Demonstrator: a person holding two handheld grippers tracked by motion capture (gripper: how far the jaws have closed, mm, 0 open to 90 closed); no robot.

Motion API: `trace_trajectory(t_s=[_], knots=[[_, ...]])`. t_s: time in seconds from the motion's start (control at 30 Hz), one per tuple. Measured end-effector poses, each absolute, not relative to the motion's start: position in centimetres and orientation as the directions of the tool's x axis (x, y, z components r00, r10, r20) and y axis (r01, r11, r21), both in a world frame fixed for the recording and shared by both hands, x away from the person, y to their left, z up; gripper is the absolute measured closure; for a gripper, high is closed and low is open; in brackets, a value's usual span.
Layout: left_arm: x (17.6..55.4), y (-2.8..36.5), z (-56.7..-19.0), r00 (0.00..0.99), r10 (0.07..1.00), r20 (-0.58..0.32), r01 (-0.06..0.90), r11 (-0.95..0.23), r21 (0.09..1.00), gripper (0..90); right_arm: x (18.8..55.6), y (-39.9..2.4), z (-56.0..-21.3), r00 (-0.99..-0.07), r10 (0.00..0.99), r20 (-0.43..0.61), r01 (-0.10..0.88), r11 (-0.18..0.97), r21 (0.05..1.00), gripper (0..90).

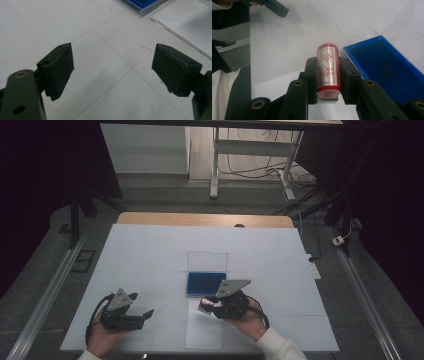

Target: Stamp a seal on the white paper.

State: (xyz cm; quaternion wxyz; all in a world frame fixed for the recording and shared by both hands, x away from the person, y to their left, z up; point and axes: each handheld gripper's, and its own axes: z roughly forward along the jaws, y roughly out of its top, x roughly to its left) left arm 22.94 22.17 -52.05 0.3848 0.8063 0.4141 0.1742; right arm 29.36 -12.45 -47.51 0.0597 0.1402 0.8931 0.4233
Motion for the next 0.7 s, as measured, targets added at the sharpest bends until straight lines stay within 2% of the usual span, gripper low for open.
trace_trajectory(t_s=[0.7], knots=[[22.9, 22.2, -52.1, 0.597, 0.801, -0.037, 0.533, -0.362, 0.765, 18.1, 28.7, -11.5, -48.9, -0.966, 0.256, -0.012, 0.167, 0.663, 0.73, 69.8]])
